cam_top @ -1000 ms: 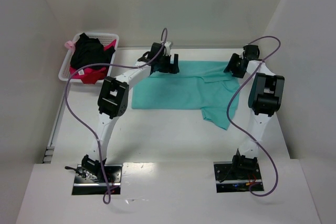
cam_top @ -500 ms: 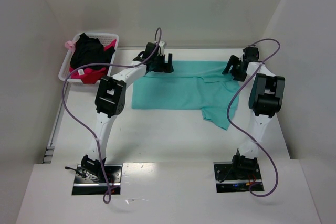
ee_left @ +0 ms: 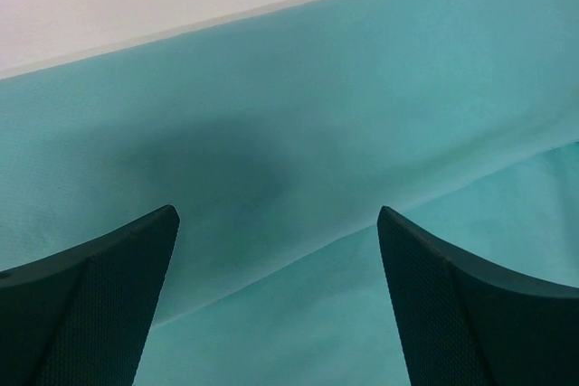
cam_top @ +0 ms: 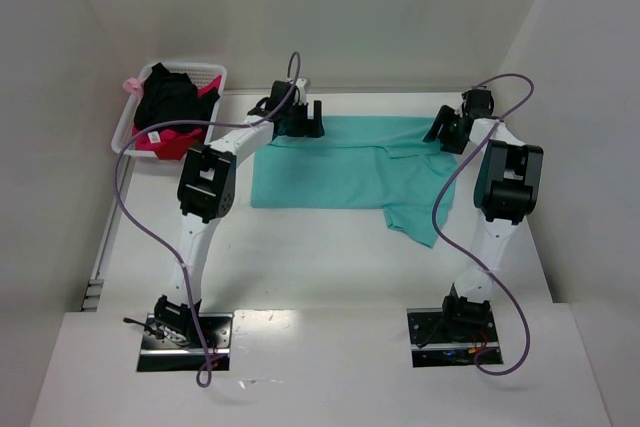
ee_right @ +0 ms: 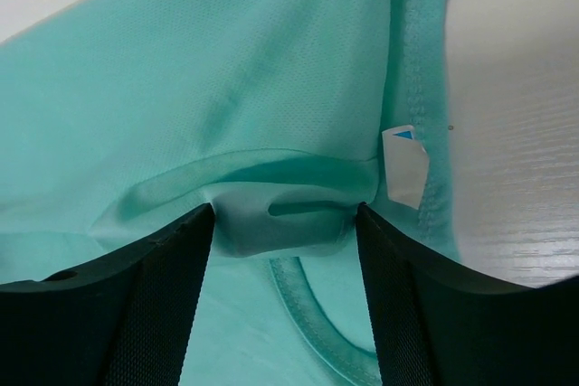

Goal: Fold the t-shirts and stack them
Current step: Fold the flattened tshirt in 1/3 of the way

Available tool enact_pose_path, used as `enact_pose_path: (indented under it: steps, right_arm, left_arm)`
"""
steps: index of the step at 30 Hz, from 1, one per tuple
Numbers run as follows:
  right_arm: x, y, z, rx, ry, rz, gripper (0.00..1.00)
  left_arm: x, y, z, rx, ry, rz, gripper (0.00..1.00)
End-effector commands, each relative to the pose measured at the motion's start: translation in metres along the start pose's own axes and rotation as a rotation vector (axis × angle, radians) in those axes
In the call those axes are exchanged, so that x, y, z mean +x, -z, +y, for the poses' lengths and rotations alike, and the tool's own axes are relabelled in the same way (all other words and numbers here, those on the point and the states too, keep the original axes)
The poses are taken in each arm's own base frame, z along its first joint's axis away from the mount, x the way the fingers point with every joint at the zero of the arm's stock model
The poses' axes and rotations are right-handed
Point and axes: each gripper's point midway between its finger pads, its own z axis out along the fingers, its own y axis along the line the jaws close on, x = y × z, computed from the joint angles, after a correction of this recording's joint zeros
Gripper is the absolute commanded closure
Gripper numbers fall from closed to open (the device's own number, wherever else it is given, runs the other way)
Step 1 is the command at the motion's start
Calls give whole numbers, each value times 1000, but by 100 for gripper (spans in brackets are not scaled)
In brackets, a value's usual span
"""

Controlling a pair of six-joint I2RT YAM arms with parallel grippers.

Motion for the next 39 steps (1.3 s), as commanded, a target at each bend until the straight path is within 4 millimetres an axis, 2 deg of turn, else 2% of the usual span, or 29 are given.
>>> enact_pose_path:
  steps: [1, 6, 10, 12, 13, 15, 17, 21, 22, 23, 25, 28, 31, 36, 38, 39]
  right_arm:
    - [-27, 3, 22, -69, 18, -72, 30]
    - [-26, -1, 27, -98, -10, -58, 33]
    - [-28, -4, 29, -112, -7, -62, 16]
    - [-33, -1, 31, -117, 7, -79, 12]
    - [-33, 0, 33, -126, 8, -76, 7]
    - [-39, 6, 39, -148, 32, -104, 6]
    - [-37, 13, 41, -159, 36, -111, 5]
    - [-34, 28, 44, -162, 61, -125, 5]
    - [-25, 28, 40, -157, 66, -112, 5]
    - [-30, 37, 41, -147, 83, -142, 5]
    - [-18, 39, 34, -127, 98, -135, 5]
    - [-12, 44, 29, -103, 114, -136, 8]
    - [-4, 40, 23, -88, 118, -125, 17]
    - [-8, 36, 23, -87, 117, -121, 21]
    - [-9, 28, 19, -74, 113, -111, 22]
    - [-15, 30, 20, -66, 114, -119, 22]
  left_arm:
    - [-36, 23, -13, 36, -18, -84, 2]
    - [-36, 23, -13, 36, -18, -84, 2]
    - [-38, 24, -7, 30, -12, -87, 2]
    - [-37, 24, -9, 38, -13, -84, 2]
    - [-37, 24, -9, 38, -13, -84, 2]
    - [-37, 24, -9, 38, -13, -84, 2]
    - [-37, 24, -9, 38, -13, -84, 2]
    - [-37, 24, -9, 38, -13, -84, 2]
    - [-37, 24, -9, 38, -13, -84, 2]
    - [-37, 24, -9, 38, -13, -84, 2]
    - [-37, 24, -10, 47, -13, -82, 2]
    - [-36, 25, -12, 56, -13, -79, 2]
    - [-40, 26, -13, 59, -15, -88, 2]
    - [-36, 22, -13, 65, -23, -77, 2]
    - [-33, 23, -12, 62, -21, -68, 2]
    - [-35, 23, -7, 56, -16, -71, 2]
